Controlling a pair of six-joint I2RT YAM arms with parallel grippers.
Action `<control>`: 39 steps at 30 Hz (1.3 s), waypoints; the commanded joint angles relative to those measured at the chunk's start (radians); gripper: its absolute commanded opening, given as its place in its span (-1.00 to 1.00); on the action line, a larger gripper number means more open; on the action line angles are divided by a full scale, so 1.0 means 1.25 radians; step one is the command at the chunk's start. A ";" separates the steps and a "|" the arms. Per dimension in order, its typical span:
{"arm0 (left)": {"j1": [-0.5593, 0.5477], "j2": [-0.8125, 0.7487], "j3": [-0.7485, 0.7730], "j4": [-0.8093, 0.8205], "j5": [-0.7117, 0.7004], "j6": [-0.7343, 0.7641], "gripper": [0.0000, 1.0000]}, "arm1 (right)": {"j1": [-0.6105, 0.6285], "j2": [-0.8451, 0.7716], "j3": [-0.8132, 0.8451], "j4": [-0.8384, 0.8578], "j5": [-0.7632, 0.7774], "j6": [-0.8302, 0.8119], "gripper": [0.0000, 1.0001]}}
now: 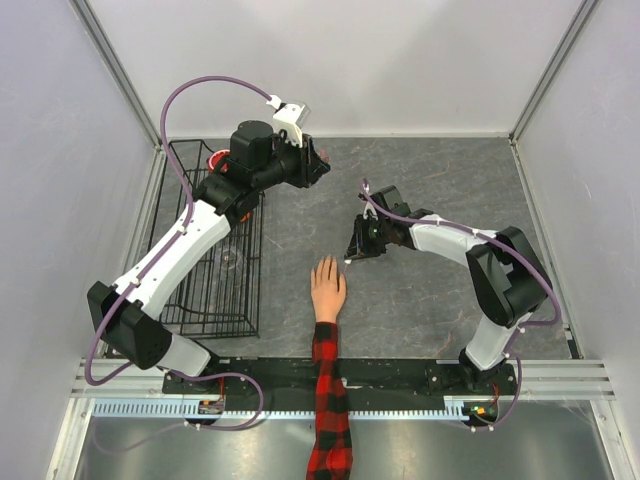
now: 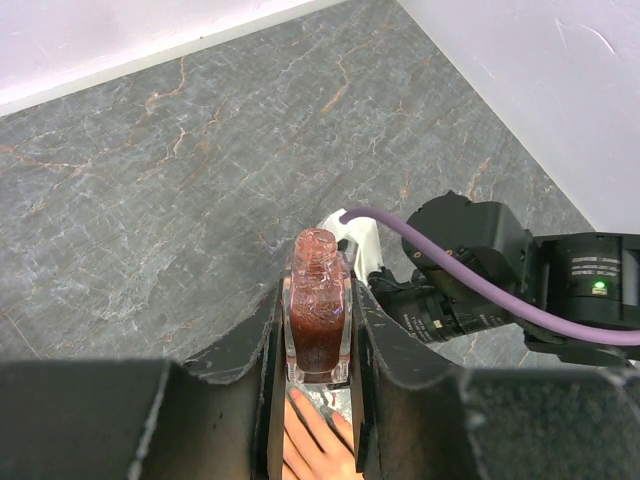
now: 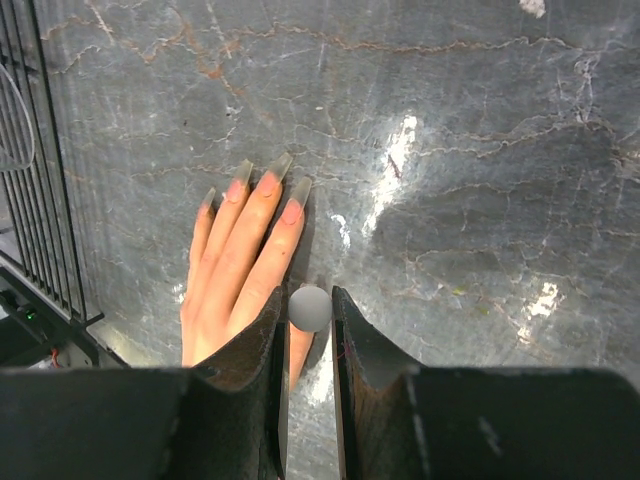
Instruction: Paint the nails
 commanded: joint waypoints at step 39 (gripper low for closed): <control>-0.002 -0.003 0.030 0.013 0.014 -0.016 -0.96 | 0.000 0.017 -0.022 0.039 -0.045 0.009 -1.00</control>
